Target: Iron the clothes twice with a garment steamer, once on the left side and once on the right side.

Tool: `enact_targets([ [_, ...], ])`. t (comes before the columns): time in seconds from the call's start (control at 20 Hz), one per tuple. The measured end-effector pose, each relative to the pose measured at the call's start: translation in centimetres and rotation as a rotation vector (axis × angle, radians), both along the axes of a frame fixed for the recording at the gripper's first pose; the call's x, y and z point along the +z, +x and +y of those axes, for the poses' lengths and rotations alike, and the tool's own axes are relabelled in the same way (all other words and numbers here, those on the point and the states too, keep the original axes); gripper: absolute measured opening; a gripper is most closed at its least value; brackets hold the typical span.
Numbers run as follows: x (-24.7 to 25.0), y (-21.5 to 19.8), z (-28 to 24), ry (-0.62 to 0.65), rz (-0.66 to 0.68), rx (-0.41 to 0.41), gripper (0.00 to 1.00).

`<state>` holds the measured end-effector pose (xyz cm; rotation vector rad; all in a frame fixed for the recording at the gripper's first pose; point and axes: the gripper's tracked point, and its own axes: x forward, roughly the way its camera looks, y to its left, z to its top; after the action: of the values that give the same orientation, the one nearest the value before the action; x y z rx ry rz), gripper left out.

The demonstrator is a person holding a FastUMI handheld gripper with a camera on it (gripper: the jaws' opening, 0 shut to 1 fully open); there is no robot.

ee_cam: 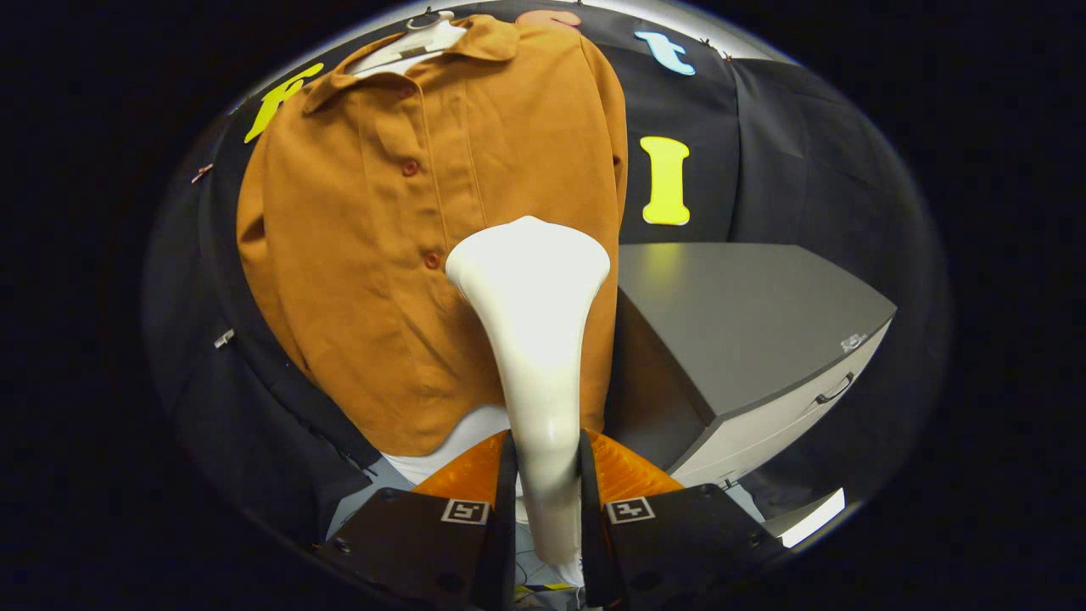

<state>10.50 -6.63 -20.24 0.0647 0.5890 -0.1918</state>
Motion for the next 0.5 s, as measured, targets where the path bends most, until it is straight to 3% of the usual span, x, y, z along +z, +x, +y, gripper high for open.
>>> enact_targets([
  [0.25,7.3,0.6,5.0,-0.015,-0.152,0.065,0.35],
  [0.5,11.1,2.1,10.3,-0.018,-0.233,0.131,0.35],
])
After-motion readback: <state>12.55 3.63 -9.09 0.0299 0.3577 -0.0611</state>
